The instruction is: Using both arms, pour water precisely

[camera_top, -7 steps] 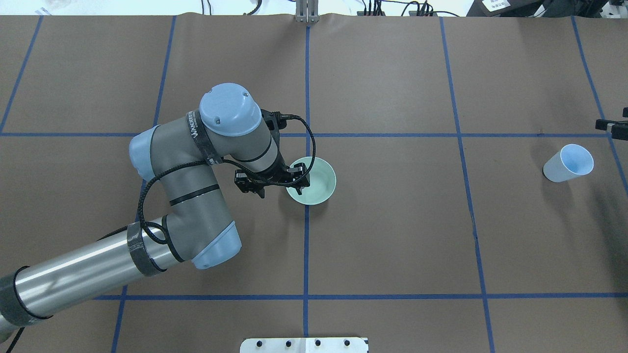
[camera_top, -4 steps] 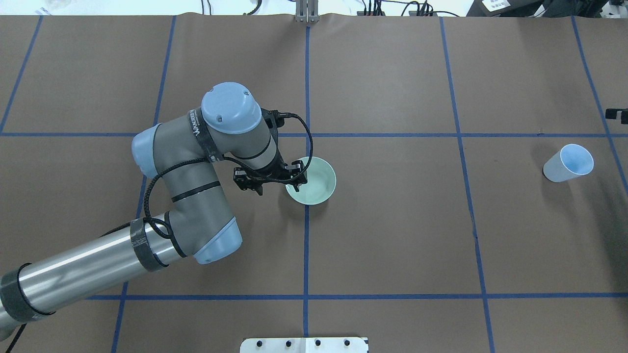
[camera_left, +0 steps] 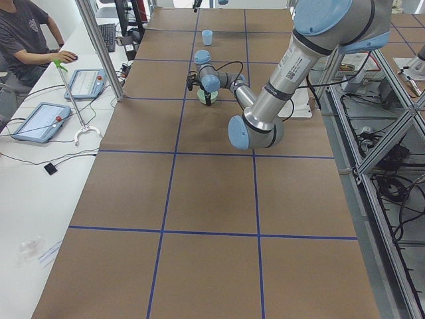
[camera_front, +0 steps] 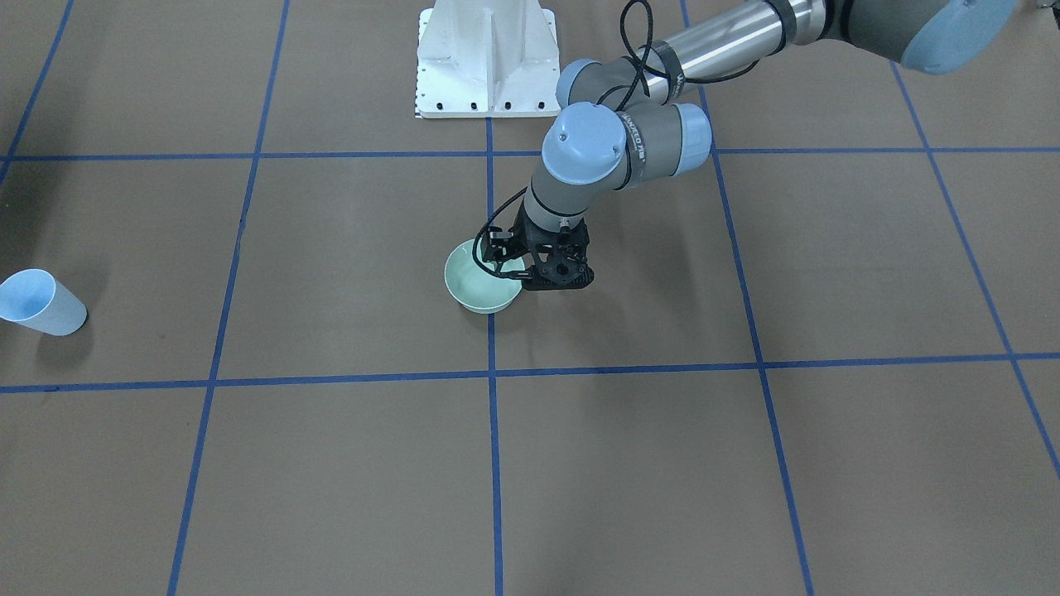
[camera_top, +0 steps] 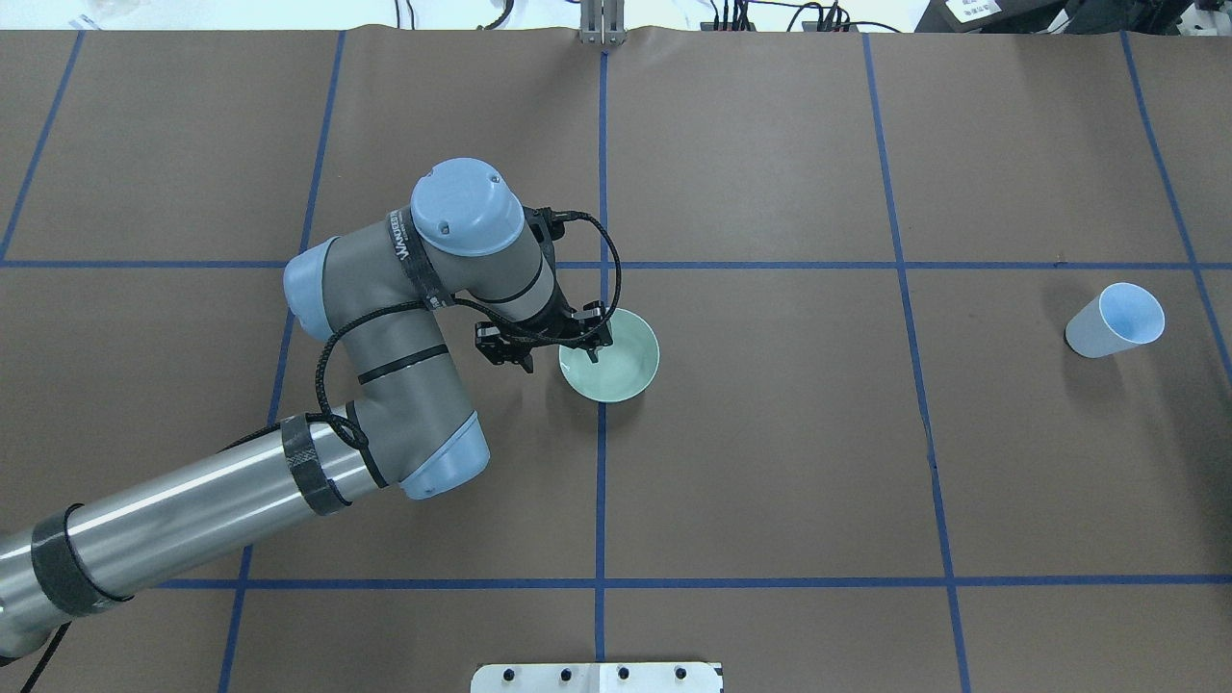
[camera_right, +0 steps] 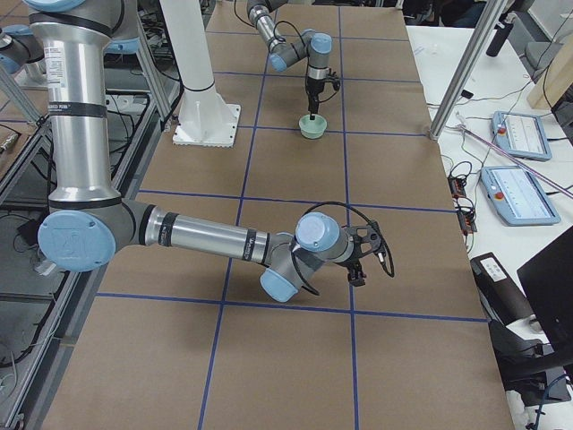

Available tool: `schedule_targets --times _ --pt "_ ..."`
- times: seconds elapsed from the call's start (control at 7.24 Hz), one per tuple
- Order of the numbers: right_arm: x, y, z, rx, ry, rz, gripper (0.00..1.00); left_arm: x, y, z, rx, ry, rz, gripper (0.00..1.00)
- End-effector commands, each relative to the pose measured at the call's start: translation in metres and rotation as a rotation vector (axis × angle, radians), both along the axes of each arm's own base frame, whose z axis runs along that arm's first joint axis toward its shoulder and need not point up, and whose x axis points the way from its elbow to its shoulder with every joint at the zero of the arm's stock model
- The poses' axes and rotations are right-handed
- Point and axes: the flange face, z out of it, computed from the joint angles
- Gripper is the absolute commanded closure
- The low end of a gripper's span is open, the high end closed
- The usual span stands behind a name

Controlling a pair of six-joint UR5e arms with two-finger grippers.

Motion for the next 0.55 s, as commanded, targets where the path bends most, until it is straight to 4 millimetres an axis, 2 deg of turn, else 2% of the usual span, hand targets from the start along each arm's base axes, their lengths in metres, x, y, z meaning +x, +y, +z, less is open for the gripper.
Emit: schedule_targets --times 0.0,0.14,0.41 --pt "0.0084 -0.0009 -0.0069 -0.02 -0.008 -0.04 0.01 -0.0042 -0.009 0.001 -0.001 0.005 -0.014 0.99" --pt "0.0083 -0.0009 -0.0144 -0.029 -0.014 -0.051 0.01 -0.0043 -0.009 0.0008 0.002 0.006 -0.013 1.0" --pt "0.0125 0.0004 -0.0164 -0.035 -0.03 -0.057 0.01 -0.0043 -0.009 0.0008 -0.002 0.006 -0.015 1.0"
